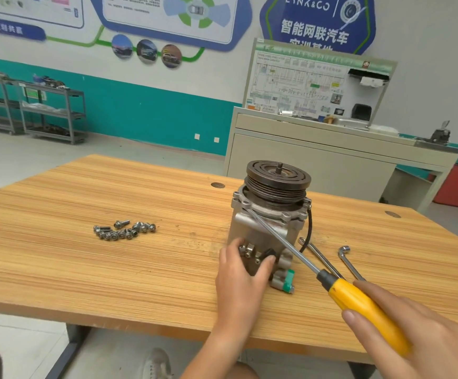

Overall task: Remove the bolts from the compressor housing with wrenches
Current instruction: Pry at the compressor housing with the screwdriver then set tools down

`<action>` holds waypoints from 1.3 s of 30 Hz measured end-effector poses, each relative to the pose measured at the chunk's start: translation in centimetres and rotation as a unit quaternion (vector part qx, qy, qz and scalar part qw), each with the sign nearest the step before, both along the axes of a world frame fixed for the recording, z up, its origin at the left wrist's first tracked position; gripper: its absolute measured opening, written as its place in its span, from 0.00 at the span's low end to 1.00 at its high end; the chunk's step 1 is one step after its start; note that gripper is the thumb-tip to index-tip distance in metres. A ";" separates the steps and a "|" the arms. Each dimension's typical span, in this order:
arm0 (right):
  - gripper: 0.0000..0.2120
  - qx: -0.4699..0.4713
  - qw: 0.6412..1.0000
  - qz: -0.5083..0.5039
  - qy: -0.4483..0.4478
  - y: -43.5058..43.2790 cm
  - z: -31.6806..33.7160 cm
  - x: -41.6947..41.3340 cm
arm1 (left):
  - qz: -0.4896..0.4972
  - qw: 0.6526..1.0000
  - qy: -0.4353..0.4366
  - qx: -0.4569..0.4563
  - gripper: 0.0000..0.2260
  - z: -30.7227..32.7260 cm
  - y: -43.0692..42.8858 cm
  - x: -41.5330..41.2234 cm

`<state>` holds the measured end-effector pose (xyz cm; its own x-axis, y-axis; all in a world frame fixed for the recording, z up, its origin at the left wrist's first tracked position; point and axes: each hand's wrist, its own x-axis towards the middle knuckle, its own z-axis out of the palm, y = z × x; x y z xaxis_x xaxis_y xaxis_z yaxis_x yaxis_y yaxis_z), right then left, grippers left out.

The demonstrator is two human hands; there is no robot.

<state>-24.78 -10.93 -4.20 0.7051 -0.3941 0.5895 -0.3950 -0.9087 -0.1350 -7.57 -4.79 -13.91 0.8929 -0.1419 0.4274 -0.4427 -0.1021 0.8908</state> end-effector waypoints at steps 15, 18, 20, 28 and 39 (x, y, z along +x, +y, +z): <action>0.20 0.043 0.990 0.022 -0.129 1.9 -5.1 0.6 | -0.005 1.000 -0.024 -0.014 0.23 -0.5 0.4 -0.1; 0.16 0.045 0.987 0.031 -0.148 1.6 -5.0 0.7 | -0.004 1.000 -0.018 -0.008 0.23 -0.4 0.4 0.0; 0.13 0.040 0.991 0.040 -0.122 1.1 -4.6 0.6 | -0.002 1.000 -0.015 -0.006 0.23 -0.3 0.4 0.1; 0.17 0.053 0.994 0.096 -0.019 -5.7 -2.5 -1.0 | 0.011 1.000 -0.018 0.023 0.25 0.0 -0.4 -1.7; 0.14 0.486 0.850 0.017 -0.205 -4.9 -5.0 3.1 | -0.078 0.962 0.208 -0.156 0.15 4.4 1.5 9.3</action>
<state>-21.72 -15.84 -9.20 0.5399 -0.8185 0.1963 -0.1100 -0.2998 -0.9476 1.73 -3.29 -9.50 0.9740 -0.2115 0.0809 -0.0291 0.2371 0.9710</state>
